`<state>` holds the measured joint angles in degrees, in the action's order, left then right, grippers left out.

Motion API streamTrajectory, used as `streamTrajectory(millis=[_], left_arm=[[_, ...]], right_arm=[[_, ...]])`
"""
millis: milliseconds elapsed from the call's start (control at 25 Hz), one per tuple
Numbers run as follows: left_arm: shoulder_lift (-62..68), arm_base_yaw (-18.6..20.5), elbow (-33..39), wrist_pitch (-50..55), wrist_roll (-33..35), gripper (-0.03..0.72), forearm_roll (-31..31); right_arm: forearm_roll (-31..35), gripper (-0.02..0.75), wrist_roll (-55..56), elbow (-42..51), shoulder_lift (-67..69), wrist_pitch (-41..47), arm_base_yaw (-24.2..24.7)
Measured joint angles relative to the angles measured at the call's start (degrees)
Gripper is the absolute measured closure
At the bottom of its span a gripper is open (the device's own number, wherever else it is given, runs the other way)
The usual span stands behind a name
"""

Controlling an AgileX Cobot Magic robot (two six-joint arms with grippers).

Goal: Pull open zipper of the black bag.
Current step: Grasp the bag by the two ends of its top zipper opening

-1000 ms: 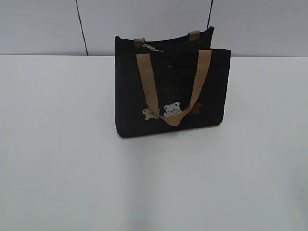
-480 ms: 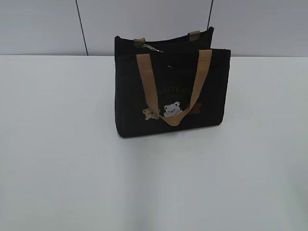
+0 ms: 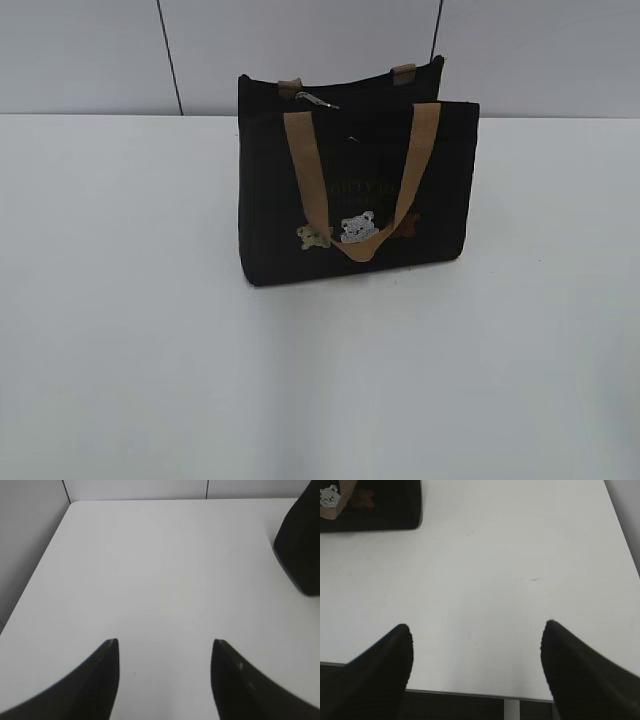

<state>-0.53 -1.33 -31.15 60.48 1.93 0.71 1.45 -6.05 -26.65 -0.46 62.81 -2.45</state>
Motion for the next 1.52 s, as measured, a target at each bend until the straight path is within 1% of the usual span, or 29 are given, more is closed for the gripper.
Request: streamTrajectory(millis=[120,240,360,480,760,840,880,960,1040,1080,1160,1280,1320,1440,1520], left_arm=[[0.7,0.0,-1.6,-4.1,0.8,0.252,-1.9],[5.2,-0.1,-2.0,-11.0,7.3,0.252,-6.8],[10.1,-0.8,-0.8,-24.1,10.7,0.252,-10.0],[16.1,-1.0,1.0,-39.0,12.0,0.252,-11.0],[36.7,-1.1,7.0,-70.3,12.1,0.252,-12.2],[43.8,-1.6,9.2,-81.3,8.6,0.252,-11.9],[47.0,-2.2,10.0,-86.3,5.4,0.252,-10.7],[55.0,-3.8,10.9,-93.9,-1.6,0.252,-5.5],[61.4,-5.8,11.1,-101.9,-8.0,0.252,2.0],[65.3,-6.7,11.1,-106.7,-9.6,0.252,5.4],[73.3,-7.8,10.9,-115.1,-12.0,0.252,10.2],[83.5,-8.0,10.3,-122.6,-15.0,0.252,16.1],[86.1,-7.8,9.7,-124.1,-15.3,0.252,19.1],[93.6,-5.4,5.0,-126.2,-16.0,0.252,33.8],[97.4,-3.5,0.1,-126.8,-18.7,0.252,45.9]], right_arm=[[0.0,0.164,0.0,0.0,0.0,0.0,0.0],[0.0,0.211,0.0,0.0,0.0,0.0,0.0],[0.0,0.24,0.0,0.0,0.0,0.0,0.0],[0.0,0.248,0.0,0.0,0.0,0.0,0.0],[0.0,0.248,0.0,0.0,0.0,0.0,0.0],[0.0,0.248,0.0,0.0,0.0,0.0,0.0],[0.0,0.248,0.0,0.0,0.0,0.0,0.0],[0.0,0.248,0.0,0.0,0.0,0.0,0.0],[0.0,0.248,0.0,0.0,0.0,0.0,0.0],[0.0,0.248,0.0,0.0,0.0,0.0,0.0],[0.0,0.248,0.0,0.0,0.0,0.0,0.0],[0.0,0.248,0.0,0.0,0.0,0.0,0.0],[0.0,0.248,0.0,0.0,0.0,0.0,0.0],[0.1,0.248,0.0,0.0,0.0,0.0,0.0],[0.1,0.248,0.0,0.0,0.0,0.0,0.0]])
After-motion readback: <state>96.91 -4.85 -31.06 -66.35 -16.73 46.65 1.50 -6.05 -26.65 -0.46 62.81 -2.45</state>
